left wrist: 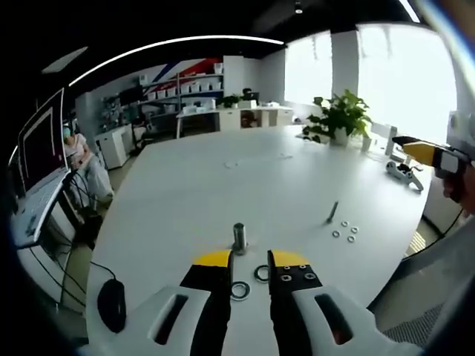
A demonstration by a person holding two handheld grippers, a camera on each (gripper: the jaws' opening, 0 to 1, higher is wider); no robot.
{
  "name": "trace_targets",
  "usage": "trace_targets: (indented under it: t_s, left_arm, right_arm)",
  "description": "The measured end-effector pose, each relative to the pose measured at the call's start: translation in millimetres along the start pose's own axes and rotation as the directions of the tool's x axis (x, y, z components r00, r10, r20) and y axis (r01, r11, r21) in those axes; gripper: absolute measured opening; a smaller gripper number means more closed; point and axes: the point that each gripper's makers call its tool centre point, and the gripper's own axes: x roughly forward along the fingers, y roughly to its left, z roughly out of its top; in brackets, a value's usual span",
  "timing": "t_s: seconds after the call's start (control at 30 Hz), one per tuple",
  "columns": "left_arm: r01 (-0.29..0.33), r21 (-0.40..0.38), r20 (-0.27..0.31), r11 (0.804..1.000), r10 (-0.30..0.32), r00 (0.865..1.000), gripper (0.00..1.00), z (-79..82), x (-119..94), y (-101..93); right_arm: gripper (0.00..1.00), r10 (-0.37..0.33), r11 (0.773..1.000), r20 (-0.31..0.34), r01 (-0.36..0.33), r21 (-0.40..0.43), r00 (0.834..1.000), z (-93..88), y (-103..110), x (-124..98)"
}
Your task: Place the washer onto the threaded stud by aligning its center hole with the stud, sliding it down to the base, and recovering from edge contact or off-axis alignment until the washer reaches the visible bottom stop.
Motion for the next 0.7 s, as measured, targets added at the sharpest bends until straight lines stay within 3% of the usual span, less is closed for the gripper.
trace_targets:
  t_s: [0.27,0.7]
  left_arm:
    - [0.029,0.011,-0.096,1.000,-0.028,0.995,0.16,-21.1,13.8,-5.8]
    - [0.080,0.033,-0.230,0.996,-0.071,0.971,0.15,-56.7,35.8,-17.3]
  right_arm:
    - [0.64,-0.002,1.000,-0.006,0.002,0.001,1.000,-1.4,-1.4,0.3]
    - [0.63,0.002,1.000,-0.013,-0.002,-0.013,1.000,-1.9,0.8,0.1]
